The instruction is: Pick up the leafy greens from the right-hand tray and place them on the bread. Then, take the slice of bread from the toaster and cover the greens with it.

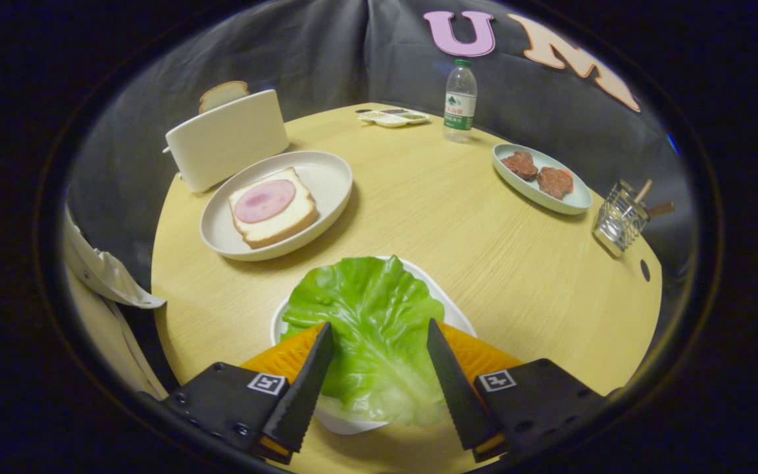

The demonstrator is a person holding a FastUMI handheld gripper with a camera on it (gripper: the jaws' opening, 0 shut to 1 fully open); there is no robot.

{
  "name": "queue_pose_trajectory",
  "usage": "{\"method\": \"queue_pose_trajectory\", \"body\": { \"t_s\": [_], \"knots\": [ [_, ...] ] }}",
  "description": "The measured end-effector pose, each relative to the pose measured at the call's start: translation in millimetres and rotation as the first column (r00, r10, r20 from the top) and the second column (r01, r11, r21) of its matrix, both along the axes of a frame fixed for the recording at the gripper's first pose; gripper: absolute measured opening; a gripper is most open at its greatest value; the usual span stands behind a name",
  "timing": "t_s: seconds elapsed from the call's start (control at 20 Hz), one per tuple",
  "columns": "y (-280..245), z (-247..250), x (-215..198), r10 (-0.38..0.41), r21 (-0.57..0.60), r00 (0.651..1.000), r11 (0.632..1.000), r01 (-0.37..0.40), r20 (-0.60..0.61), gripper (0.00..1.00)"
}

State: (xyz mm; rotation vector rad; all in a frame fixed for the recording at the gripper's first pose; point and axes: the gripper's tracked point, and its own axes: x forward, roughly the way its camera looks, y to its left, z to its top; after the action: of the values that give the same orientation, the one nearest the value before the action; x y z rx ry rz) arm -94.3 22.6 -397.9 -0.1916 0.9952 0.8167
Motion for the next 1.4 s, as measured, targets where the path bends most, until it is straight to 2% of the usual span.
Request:
{"method": "queue_pose_trajectory", "body": {
  "t_s": [0.3, 0.5, 0.65, 1.1, 1.4],
  "knots": [
    [6.9, 6.4, -6.6, 0.000, -0.006, 1.000, 1.000, 0.000, 0.005, 0.34],
    [7.1, 4.3, -6.8, -0.008, -0.029, 1.000, 1.000, 0.008, 0.010, 0.14],
    [9.4, 10.5, -10.5, 0.007, -0.050, 1.000, 0.999, -0.006, 0.018, 0.04],
    [28.3, 60.2, -5.6, -0.037, -0.046, 0.997, 0.998, 0.041, 0.070, 0.04],
    [54.2, 89.8, -2.9, -0.024, -0.035, 0.993, 0.999, 0.028, 0.113, 0.04]
  ]
}}
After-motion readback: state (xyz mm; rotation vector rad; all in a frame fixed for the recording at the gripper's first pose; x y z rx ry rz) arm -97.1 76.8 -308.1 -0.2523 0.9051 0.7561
